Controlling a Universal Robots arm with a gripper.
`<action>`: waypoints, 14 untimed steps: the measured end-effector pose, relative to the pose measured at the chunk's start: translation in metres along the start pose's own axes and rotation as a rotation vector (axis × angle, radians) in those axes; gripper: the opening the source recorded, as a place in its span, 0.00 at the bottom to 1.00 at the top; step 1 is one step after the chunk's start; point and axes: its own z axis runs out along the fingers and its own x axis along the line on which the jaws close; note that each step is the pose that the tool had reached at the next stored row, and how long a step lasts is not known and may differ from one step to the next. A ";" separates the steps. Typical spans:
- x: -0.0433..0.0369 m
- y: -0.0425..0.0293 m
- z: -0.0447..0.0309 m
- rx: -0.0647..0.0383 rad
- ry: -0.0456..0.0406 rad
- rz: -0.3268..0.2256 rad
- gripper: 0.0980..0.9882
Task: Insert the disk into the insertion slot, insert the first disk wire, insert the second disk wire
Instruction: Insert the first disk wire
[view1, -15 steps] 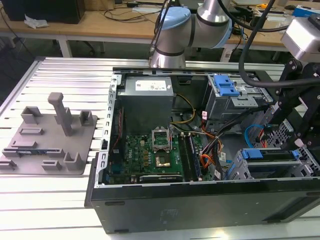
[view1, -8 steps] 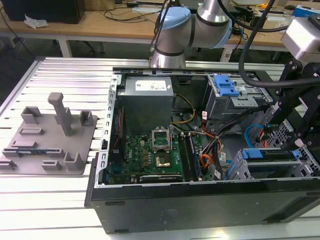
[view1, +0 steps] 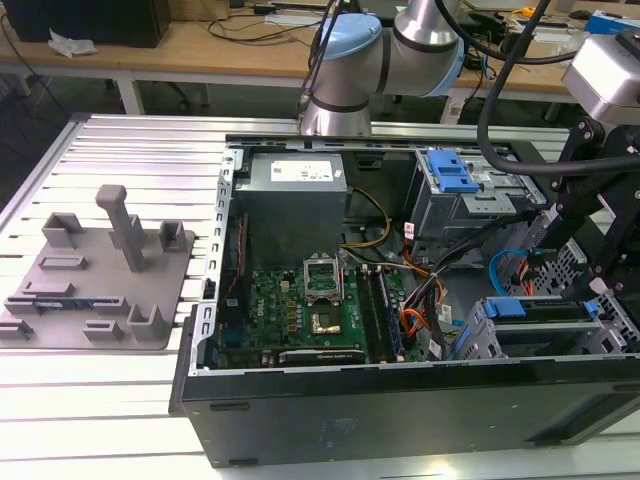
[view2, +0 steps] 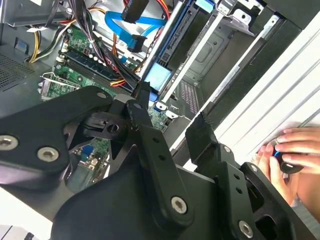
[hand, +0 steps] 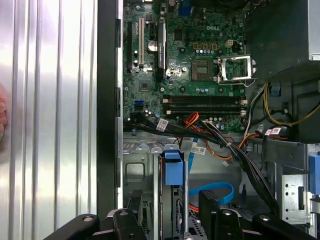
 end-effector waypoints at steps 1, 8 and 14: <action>0.0000 0.0000 0.0000 0.000 0.0001 0.000 0.52; -0.0019 0.0019 0.0017 0.072 0.0555 0.012 0.52; -0.0291 0.0032 0.0043 0.071 0.1836 0.013 0.52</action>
